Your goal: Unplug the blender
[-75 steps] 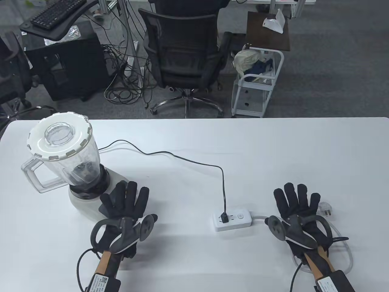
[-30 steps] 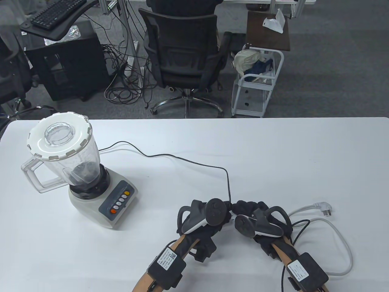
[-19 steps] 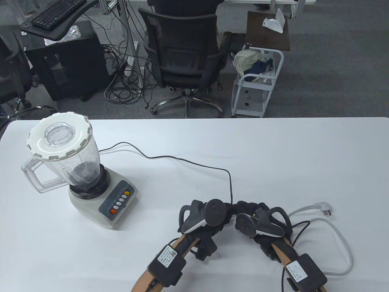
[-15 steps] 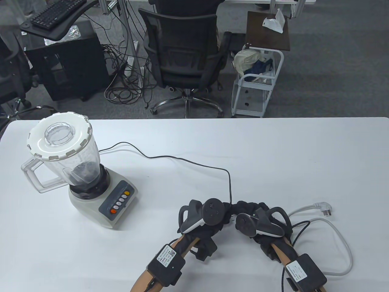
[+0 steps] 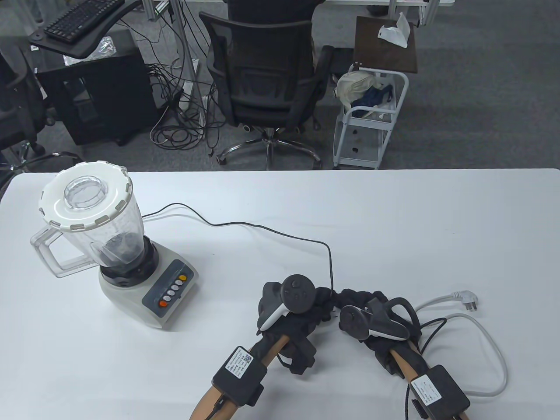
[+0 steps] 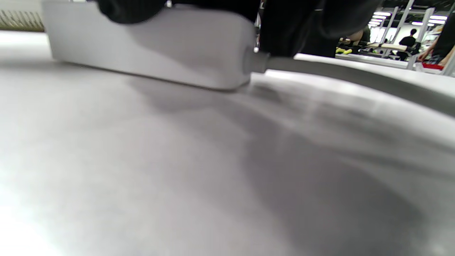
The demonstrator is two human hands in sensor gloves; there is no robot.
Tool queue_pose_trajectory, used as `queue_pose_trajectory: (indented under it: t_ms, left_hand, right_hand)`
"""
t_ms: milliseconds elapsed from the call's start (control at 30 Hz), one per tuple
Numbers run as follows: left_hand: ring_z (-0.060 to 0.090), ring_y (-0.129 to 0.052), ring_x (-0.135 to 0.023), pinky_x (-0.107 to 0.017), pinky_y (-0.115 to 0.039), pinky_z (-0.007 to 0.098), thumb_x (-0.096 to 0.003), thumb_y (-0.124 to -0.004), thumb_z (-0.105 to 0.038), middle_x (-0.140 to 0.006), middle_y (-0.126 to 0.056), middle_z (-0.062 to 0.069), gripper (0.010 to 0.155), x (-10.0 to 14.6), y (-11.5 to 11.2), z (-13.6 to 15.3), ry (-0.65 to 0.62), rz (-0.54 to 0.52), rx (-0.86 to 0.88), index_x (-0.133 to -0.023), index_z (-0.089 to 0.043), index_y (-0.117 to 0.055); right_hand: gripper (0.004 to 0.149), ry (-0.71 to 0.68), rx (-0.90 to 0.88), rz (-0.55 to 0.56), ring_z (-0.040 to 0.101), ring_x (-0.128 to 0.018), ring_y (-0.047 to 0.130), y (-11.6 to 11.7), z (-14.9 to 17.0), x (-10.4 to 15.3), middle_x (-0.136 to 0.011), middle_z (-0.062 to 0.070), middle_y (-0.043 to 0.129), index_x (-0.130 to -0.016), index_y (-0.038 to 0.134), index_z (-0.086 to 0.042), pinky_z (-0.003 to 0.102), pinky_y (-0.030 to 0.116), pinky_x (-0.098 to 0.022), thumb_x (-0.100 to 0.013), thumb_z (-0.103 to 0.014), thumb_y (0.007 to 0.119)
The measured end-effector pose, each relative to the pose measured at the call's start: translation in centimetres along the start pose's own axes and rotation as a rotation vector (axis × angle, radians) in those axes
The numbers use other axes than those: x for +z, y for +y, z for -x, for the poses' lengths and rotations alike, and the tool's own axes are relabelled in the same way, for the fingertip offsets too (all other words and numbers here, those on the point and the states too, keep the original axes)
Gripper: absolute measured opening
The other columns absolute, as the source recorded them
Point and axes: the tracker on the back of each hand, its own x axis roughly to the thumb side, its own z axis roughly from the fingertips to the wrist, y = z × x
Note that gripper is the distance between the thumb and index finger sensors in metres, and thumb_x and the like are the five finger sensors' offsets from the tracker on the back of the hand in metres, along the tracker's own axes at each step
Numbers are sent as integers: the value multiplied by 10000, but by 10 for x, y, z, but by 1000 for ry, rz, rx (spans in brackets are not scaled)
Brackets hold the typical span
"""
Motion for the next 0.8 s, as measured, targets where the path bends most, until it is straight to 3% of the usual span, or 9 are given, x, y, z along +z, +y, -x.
queue_pose_trajectory:
  t_ms: [200,367,467,533,633,700,800]
  left_hand:
    - [178,-1004,-755,-620,-806,390,-467,-711,-393,-883,-926,-89,441,6,-1,-11,-94,0,-157,-899,-333,-776]
    - [176,-1014,-730,-611,-807,389,-467,-714,-391,-864,-940,-70,441,-4,3,-7,-27,-19,-66,-895,-312,-791]
    - [186,-1004,-746,-622,-795,401,-471,-712,-390,-873,-932,-71,440,-4,1,-9,-49,11,-71,-898,-317,-786]
    - [159,-1005,-751,-629,-797,388,-477,-691,-406,-878,-922,-96,441,0,8,-13,-84,-41,-90,-905,-329,-767]
    - [186,-991,-759,-639,-772,412,-487,-693,-396,-882,-915,-65,442,8,32,-22,-103,-100,42,-913,-302,-766]
    - [218,-992,-746,-634,-762,435,-492,-702,-384,-872,-927,-34,440,16,46,-24,-97,-90,-78,-908,-272,-787]
    - [213,-988,-766,-653,-752,440,-500,-687,-400,-884,-923,-46,441,25,50,-12,-15,68,-396,-914,-284,-784]
  right_hand:
    - [640,-7,-4,-2,353,-949,739,0,1,2,-1079,11,582,-1004,420,-267,593,611,-690,-421,-461,598]
    - [640,-6,1,-3,353,-950,737,-1,0,1,-1078,15,586,-1007,424,-258,595,607,-691,-424,-461,591]
    - [640,-5,5,0,353,-949,738,-1,0,1,-1075,17,589,-1005,425,-258,595,609,-689,-422,-461,593]
    - [641,-6,6,1,353,-949,738,-1,0,2,-1076,15,586,-1006,422,-260,593,609,-690,-422,-463,594]
    - [642,-5,7,0,359,-950,734,-1,0,1,-1075,15,589,-1006,423,-259,595,606,-690,-422,-463,594]
    - [642,-5,10,0,360,-951,732,-1,0,1,-1077,16,588,-1006,422,-260,595,606,-691,-422,-463,593]
    - [643,-4,7,-6,370,-955,723,-1,-1,1,-1076,18,591,-1007,426,-257,601,599,-692,-422,-461,596]
